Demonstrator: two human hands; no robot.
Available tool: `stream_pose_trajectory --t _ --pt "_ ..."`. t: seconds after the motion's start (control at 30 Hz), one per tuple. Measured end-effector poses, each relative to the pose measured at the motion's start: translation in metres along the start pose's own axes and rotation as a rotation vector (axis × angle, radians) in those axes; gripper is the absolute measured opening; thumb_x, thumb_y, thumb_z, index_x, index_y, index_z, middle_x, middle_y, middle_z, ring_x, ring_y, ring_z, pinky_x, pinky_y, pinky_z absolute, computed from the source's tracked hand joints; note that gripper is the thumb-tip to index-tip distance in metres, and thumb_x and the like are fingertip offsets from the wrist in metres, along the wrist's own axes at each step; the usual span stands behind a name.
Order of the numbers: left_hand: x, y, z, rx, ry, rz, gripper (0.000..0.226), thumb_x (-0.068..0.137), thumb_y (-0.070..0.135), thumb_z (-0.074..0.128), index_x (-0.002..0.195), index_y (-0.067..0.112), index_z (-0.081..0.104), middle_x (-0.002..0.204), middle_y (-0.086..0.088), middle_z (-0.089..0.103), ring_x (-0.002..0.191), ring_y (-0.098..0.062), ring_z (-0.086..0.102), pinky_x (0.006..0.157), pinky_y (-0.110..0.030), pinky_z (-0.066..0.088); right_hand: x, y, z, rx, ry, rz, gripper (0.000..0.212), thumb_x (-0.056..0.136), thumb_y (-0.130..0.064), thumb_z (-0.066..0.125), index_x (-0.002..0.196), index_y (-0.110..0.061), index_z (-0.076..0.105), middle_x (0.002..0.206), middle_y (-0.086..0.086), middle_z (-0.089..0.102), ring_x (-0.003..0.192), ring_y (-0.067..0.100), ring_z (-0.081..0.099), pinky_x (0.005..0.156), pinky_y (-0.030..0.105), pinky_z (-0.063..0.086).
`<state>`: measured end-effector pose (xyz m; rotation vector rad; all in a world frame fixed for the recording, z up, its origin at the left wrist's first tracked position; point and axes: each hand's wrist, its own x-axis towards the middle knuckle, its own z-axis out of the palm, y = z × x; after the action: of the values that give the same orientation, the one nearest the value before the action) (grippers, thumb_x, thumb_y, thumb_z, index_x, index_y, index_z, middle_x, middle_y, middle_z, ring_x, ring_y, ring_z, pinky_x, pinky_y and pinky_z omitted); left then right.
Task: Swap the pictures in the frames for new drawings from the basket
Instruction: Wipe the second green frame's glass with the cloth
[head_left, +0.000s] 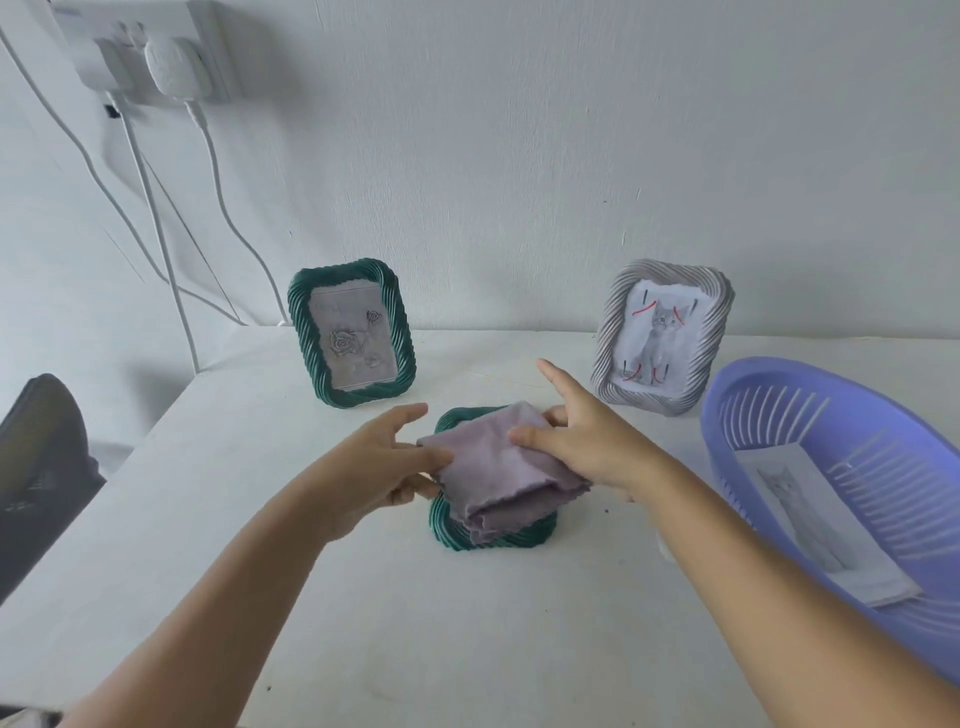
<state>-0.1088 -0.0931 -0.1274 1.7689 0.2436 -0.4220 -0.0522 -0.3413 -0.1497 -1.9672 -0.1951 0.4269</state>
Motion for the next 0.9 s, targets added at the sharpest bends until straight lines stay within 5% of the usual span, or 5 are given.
stream_pose_trajectory --t 0.23,0.33,0.47,0.63,0.9 --pt "0.044 -0.019 0.017 0.546 0.218 0.179 0.073 0.092 0.028 0.071 0.154 0.024 0.034 0.088 -0.002 0.069 0.081 -0.011 0.062 0.066 -0.023 0.046 0.028 0.024 0.016 -0.437 0.204 -0.050 0.086 0.092 -0.035 0.066 0.160 -0.032 0.014 0.097 -0.003 0.062 0.090 0.017 0.060 0.078 0.035 0.050" --pt "0.049 -0.028 0.017 0.660 0.275 0.292 0.072 0.094 0.039 0.067 0.155 0.025 0.032 0.101 0.004 0.064 0.096 -0.016 0.058 0.085 -0.030 0.047 0.032 0.031 0.020 -0.671 0.276 -0.093 0.077 0.093 -0.038 0.065 0.157 -0.031 0.024 0.119 0.006 0.054 0.106 0.027 0.057 0.084 0.041 0.051" --pt "0.046 -0.041 0.000 0.823 0.183 0.326 0.087 0.089 0.069 0.057 0.160 0.037 0.017 0.147 0.006 0.043 0.136 -0.019 0.036 0.116 -0.042 0.032 0.027 0.031 0.029 -0.825 0.418 -0.380 0.053 0.094 -0.041 0.065 0.144 -0.030 0.054 0.117 0.004 0.052 0.101 0.029 0.054 0.082 0.043 0.051" --pt "0.040 -0.052 -0.019 0.996 -0.044 0.249 0.114 0.065 0.097 0.050 0.154 0.057 -0.007 0.167 0.020 -0.005 0.154 -0.009 -0.016 0.125 -0.043 -0.004 0.024 0.027 0.044 -0.880 0.144 -0.415 0.050 0.098 -0.060 0.044 0.141 -0.037 0.057 0.131 -0.002 0.051 0.117 0.022 0.046 0.099 0.043 0.042" --pt "0.045 -0.069 -0.020 1.099 -0.046 0.268 0.135 0.056 0.101 0.054 0.157 0.044 -0.016 0.163 0.021 -0.023 0.148 -0.009 -0.033 0.123 -0.041 -0.017 0.021 0.039 0.051 -0.975 0.107 -0.335 0.069 0.089 -0.070 0.014 0.142 -0.046 0.050 0.143 -0.008 0.042 0.129 0.024 0.036 0.109 0.050 0.026"
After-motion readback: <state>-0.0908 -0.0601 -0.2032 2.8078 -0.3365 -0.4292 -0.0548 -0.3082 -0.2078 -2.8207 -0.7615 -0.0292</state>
